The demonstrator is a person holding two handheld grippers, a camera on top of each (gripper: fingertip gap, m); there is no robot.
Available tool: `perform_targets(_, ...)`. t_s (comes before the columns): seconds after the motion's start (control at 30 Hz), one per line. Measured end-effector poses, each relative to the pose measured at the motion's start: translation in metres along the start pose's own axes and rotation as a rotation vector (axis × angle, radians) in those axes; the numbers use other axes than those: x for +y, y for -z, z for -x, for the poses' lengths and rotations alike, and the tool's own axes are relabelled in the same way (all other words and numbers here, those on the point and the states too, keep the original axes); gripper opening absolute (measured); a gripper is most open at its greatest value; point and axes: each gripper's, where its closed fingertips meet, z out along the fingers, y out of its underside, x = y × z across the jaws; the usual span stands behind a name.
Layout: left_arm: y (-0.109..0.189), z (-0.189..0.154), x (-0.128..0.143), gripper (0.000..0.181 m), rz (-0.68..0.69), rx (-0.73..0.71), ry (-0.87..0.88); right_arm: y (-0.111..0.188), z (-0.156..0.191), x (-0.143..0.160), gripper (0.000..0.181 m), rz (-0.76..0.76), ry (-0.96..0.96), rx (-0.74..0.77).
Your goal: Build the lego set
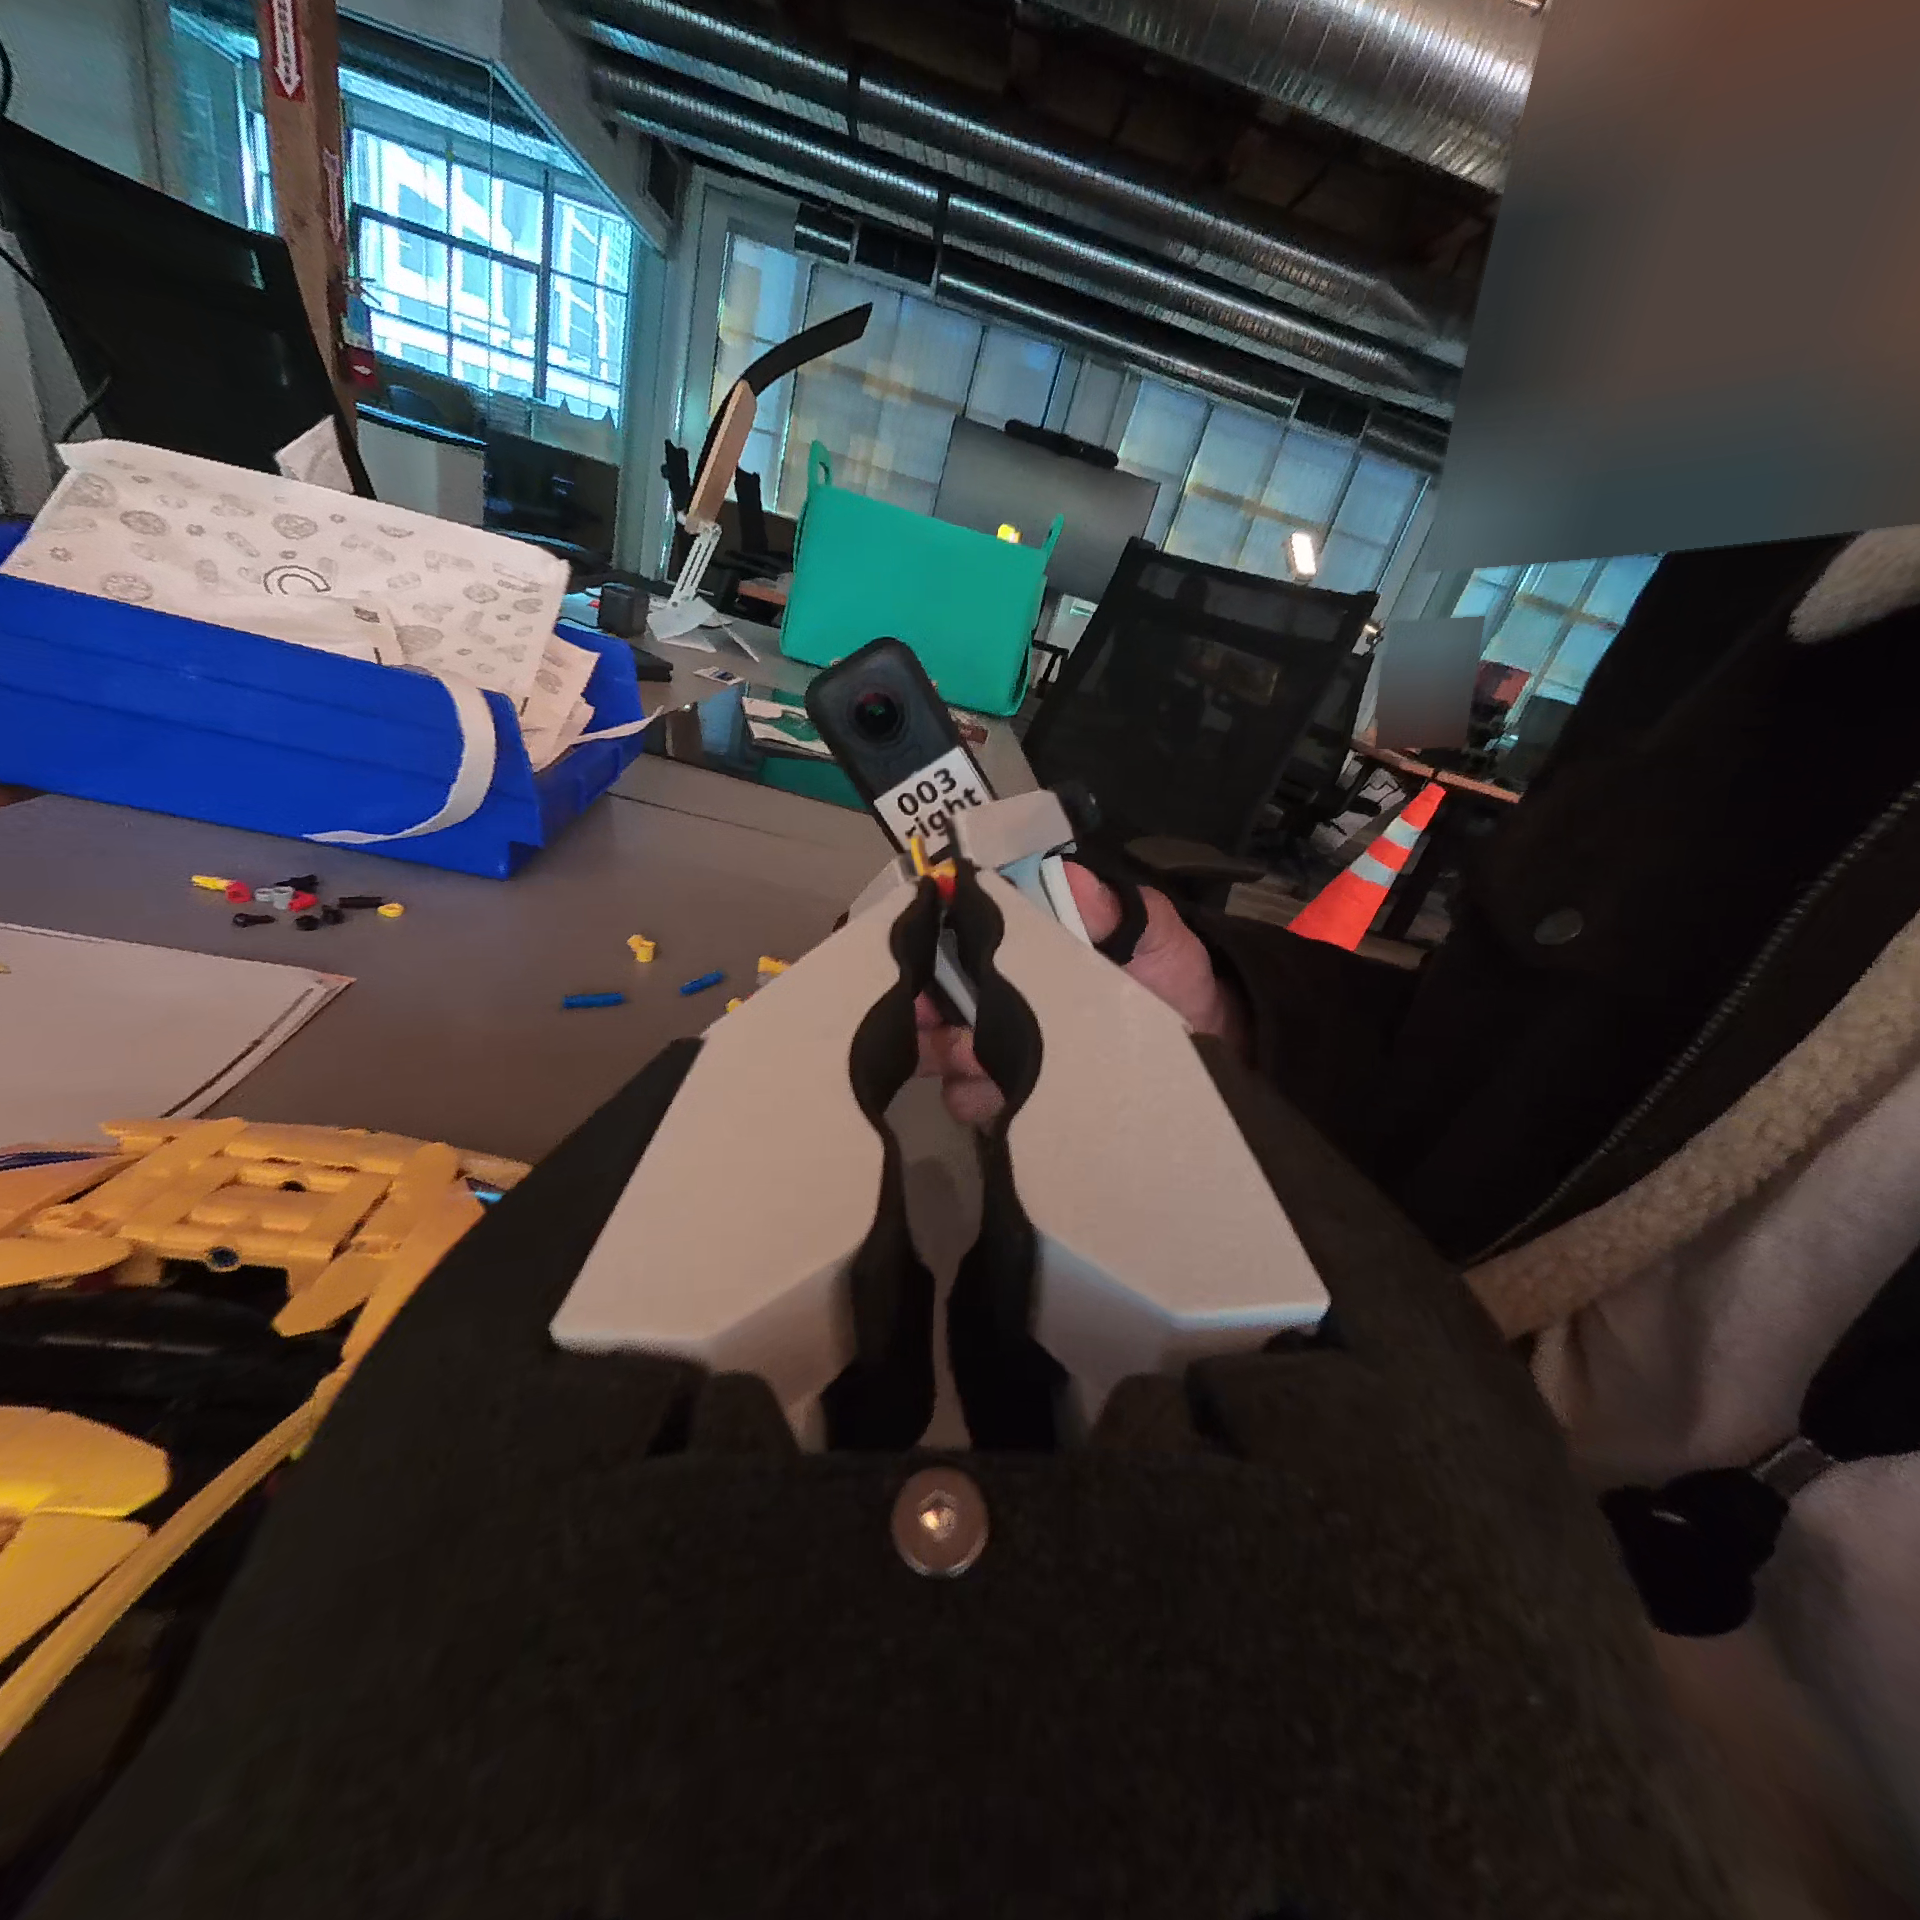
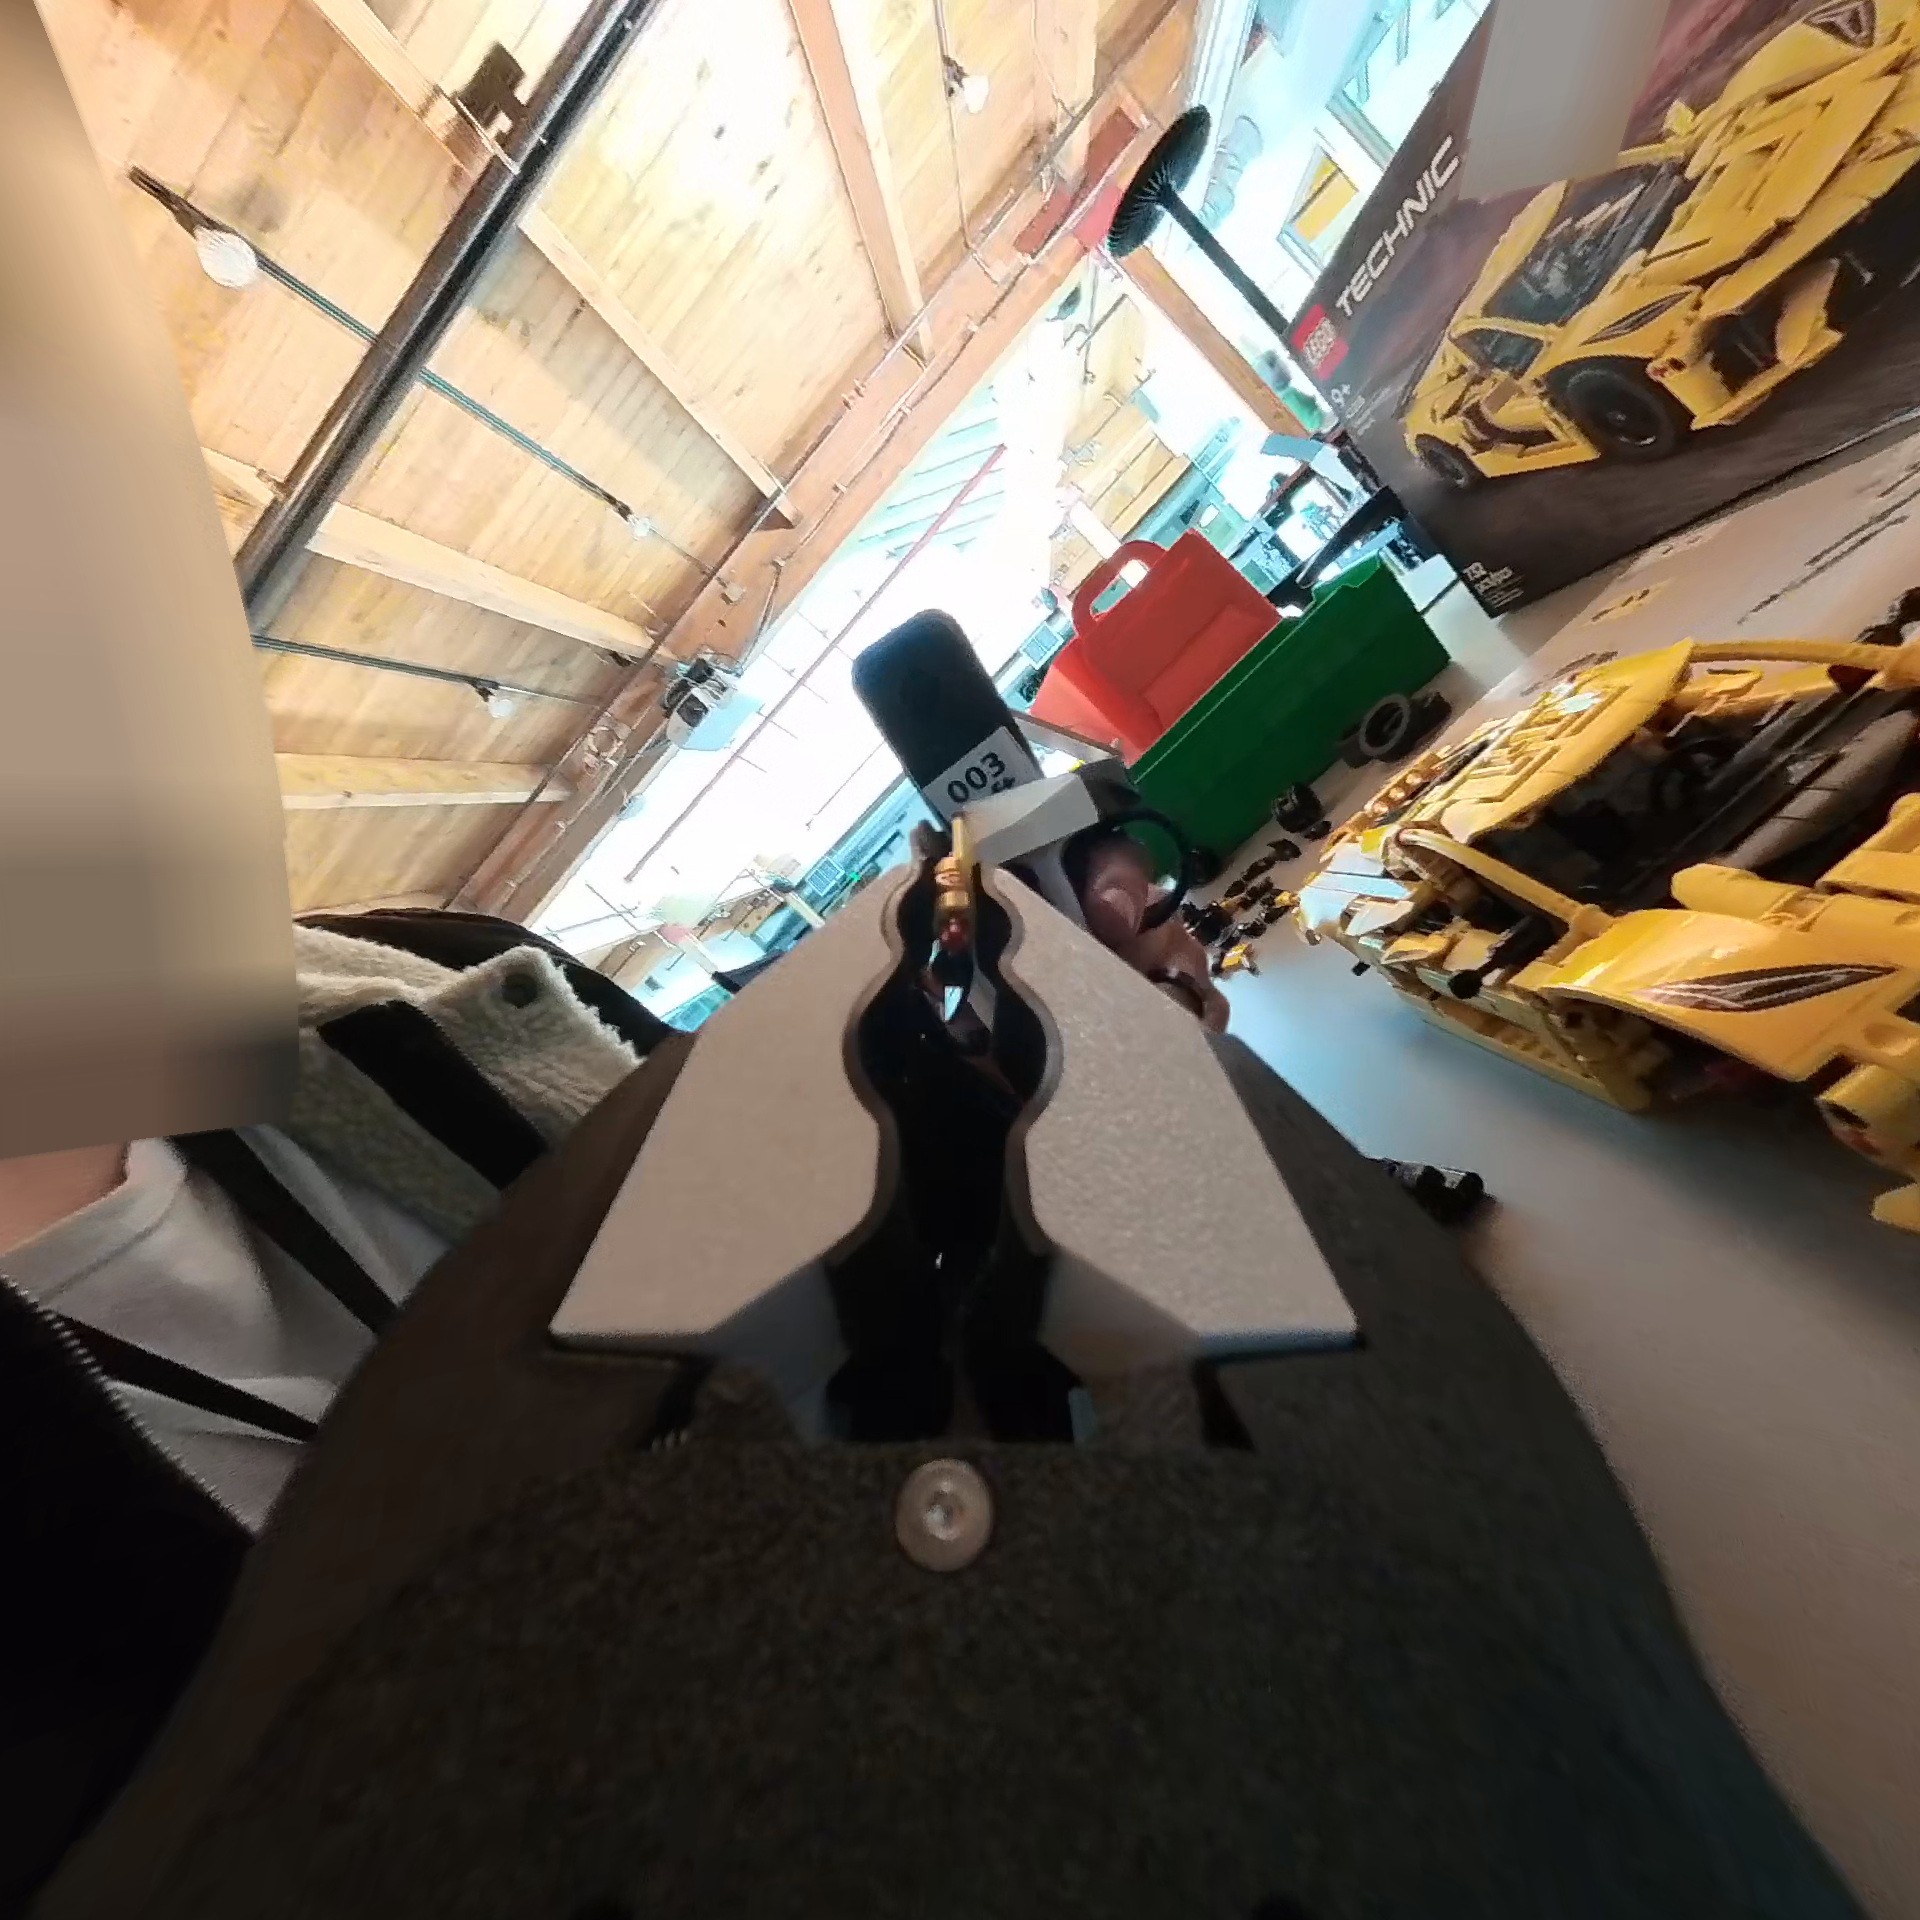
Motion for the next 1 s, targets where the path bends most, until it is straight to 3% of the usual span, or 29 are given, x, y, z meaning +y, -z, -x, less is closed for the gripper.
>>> perform_targets(0.33, 0.008, 0.004, -0.008, 0.004, -0.016, 0.051, 0.11, -0.008, -0.002, -0.003, 0.005, 0.016, 0.023, 0.015)
perform_targets(0.53, 0.04, 0.021, -0.03, 0.01, -0.031, -0.127, -0.04, -0.013, -0.018, -0.022, 0.005, 0.156, 0.083, 0.184)
perform_targets(0.63, 0.044, 0.018, -0.02, 0.023, 0.005, -0.131, 0.038, -0.035, -0.01, -0.029, 0.005, 0.221, 0.074, 0.125)
perform_targets(0.77, 0.057, 0.013, -0.02, 0.027, -0.043, -0.156, 0.111, -0.079, -0.004, -0.009, 0.006, 0.358, 0.207, 0.062)
perform_targets(0.87, 0.078, 0.019, -0.026, 0.009, -0.095, -0.24, 0.102, -0.102, -0.013, 0.005, 0.006, 0.422, 0.264, 0.047)
perform_targets(1.0, 0.097, 0.026, -0.012, 0.007, -0.054, -0.308, 0.115, -0.113, -0.028, 0.02, 0.008, 0.457, 0.223, -0.041)
